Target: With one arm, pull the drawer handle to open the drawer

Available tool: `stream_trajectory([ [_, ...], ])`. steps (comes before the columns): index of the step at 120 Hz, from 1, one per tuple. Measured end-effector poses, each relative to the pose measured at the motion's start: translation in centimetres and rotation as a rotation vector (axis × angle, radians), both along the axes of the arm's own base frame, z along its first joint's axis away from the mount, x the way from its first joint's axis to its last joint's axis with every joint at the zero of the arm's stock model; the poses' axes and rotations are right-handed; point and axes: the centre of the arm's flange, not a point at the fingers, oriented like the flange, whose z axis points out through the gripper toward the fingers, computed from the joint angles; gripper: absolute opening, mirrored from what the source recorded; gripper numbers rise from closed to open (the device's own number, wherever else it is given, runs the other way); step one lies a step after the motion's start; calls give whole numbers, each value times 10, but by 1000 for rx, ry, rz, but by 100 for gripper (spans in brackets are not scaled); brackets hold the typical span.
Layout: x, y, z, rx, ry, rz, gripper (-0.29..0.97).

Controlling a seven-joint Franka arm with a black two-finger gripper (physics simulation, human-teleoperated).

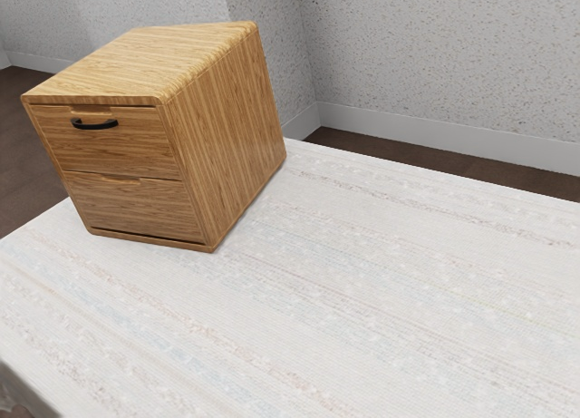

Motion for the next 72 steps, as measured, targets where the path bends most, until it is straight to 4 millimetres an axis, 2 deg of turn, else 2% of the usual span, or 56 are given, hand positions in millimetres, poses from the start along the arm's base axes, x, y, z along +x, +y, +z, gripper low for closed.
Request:
stream_trajectory([
  [34,70,0,-38,0,10,0,68],
  [72,139,0,-96,0,10,0,68],
])
